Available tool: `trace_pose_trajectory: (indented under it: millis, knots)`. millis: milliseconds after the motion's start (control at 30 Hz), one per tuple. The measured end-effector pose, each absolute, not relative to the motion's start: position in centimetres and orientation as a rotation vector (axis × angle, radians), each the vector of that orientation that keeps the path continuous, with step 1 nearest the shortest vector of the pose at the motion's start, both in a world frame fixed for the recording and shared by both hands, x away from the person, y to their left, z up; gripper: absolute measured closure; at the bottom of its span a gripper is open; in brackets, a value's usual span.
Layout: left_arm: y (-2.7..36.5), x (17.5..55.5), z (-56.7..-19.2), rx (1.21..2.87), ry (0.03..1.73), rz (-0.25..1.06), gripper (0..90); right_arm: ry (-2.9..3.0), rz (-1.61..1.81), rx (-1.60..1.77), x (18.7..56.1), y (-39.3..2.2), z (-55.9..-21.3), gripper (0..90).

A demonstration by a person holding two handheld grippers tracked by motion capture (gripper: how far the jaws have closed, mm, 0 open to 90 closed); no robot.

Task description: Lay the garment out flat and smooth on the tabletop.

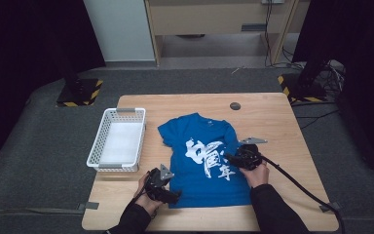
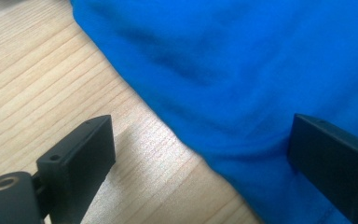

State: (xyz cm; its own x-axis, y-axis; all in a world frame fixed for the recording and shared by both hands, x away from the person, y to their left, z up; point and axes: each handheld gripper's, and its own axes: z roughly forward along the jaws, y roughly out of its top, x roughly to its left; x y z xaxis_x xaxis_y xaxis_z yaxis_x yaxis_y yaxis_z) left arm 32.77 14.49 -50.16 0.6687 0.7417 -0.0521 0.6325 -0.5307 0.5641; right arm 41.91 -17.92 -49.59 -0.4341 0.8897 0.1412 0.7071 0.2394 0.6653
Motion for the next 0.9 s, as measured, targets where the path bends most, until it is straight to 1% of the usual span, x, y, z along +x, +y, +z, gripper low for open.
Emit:
trace_pose_trajectory:
  millis: [67, 100, 133, 167, 200, 233, 267, 300, 433, 700, 900]
  knots:
    - [14.5, 32.8, -50.2, 2.328, 1.064, 0.256, 5.6, 2.249, 0.971, 1.499, 42.1, -17.9, -49.9, 47.8]
    - [14.6, 32.9, -50.2, 2.325, 1.069, 0.254, 5.0, 2.262, 0.944, 1.504, 42.2, -17.8, -50.3, 53.1]
    - [14.6, 32.9, -50.2, 2.325, 1.069, 0.254, 4.9, 2.269, 0.932, 1.496, 42.2, -17.7, -50.5, 55.8]
    - [14.6, 32.9, -50.3, 2.324, 1.067, 0.254, 4.9, 2.269, 0.932, 1.496, 42.2, -17.7, -50.5, 55.8]
    - [14.6, 32.9, -50.3, 2.325, 1.064, 0.256, 4.7, 2.266, 0.92, 1.489, 42.2, -17.8, -50.5, 63.5]
    - [14.6, 32.9, -50.3, 2.325, 1.064, 0.256, 4.7, 2.266, 0.92, 1.489, 42.2, -17.8, -50.5, 63.5]
    - [14.6, 32.9, -50.3, 2.325, 1.063, 0.256, 4.6, 2.273, 0.913, 1.482, 42.1, -17.8, -50.4, 70.8]
    - [14.6, 32.9, -50.3, 2.324, 1.064, 0.255, 4.6, 2.276, 0.91, 1.48, 42.1, -17.8, -50.5, 74.5]
    - [14.6, 32.9, -50.3, 2.324, 1.062, 0.25, 4.6, 2.28, 0.901, 1.448, 42.0, -17.8, -50.4, 85.5]
    - [14.8, 33.0, -50.5, 2.31, 1.073, 0.225, 3.2, 2.223, 0.909, 1.385, 42.2, -18.6, -48.6, 86.7]
    - [14.9, 32.9, -50.4, 2.327, 1.063, 0.213, 3.2, 2.136, 0.876, 1.359, 44.0, -20.8, -46.4, 86.7]
